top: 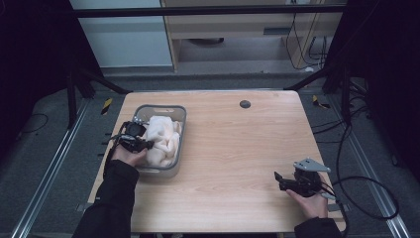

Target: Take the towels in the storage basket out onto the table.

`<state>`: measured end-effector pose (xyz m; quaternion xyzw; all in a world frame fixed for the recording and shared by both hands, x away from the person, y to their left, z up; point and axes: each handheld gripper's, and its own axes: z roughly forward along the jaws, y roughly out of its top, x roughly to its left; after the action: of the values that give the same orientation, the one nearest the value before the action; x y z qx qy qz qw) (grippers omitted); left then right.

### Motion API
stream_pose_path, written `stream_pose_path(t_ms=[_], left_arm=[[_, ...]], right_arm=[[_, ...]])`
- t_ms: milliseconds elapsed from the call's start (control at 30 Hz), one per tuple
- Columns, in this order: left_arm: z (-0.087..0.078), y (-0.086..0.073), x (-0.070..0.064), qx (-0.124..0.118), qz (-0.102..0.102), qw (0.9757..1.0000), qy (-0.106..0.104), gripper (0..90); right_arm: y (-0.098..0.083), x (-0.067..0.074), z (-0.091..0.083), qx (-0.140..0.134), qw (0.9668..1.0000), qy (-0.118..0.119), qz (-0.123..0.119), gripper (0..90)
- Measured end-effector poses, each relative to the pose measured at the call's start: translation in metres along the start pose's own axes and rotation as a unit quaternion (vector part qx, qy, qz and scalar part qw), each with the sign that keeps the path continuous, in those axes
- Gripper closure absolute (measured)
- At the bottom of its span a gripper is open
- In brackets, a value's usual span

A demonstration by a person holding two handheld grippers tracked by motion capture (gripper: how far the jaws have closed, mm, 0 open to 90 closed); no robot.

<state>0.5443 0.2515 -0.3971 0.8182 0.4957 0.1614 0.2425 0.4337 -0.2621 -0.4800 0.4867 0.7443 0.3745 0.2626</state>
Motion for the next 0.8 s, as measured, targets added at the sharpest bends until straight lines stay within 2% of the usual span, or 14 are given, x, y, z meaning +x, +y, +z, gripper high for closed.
stream_pose_path(t_ms=[367,533,800], left_arm=[[-0.021,0.0,0.003,-0.037,-0.005,0.9993,-0.008,82.5],[-0.038,0.005,0.004,-0.063,-0.003,0.9979,-0.009,82.5],[-0.064,0.016,0.002,-0.087,0.006,0.9961,-0.009,82.5]], right_arm=[[0.0,0.0,0.0,-0.001,1.0,0.001,0.0,16.8],[0.0,0.0,0.0,0.0,1.0,0.001,0.0,16.8],[0.0,0.0,0.0,-0.001,1.0,0.002,-0.002,16.8]])
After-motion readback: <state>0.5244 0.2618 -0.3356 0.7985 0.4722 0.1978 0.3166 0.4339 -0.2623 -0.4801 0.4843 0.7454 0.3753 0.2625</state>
